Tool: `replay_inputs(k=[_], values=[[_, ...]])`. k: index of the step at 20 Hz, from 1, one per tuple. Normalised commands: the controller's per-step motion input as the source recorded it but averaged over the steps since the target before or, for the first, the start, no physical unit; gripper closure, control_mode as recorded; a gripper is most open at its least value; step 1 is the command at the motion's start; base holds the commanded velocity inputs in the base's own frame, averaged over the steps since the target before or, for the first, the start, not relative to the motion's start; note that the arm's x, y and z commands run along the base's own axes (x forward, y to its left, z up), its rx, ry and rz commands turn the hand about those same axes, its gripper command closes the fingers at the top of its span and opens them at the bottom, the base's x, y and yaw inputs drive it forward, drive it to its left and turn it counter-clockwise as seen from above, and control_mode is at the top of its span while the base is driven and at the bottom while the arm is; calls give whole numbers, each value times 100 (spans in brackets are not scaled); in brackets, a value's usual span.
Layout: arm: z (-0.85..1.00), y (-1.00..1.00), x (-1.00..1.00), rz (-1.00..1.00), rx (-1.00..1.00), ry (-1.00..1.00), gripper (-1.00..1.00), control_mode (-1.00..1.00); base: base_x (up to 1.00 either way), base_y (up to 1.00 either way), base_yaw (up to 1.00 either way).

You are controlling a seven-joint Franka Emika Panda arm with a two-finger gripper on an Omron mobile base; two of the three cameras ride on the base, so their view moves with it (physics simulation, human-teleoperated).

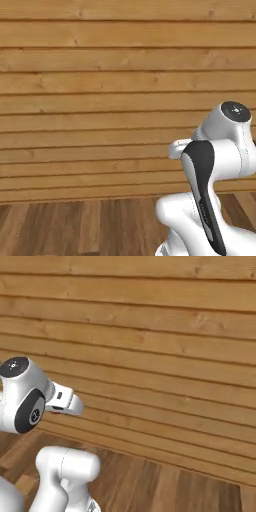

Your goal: Take the strawberry from the fridge and place it on top of the pancake, located on the dining counter.

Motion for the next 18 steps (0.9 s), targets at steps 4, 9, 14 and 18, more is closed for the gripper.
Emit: replay_inputs(k=[4,9,14,18], values=[[0,0,0,0,0,0,100,100,71,8,80],[0,0,0,0,0,0,100,100,50,-5,92],[0,0,0,0,0,0,100,100,52,-21,90],[0,0,0,0,0,0,100,100,52,-16,91]])
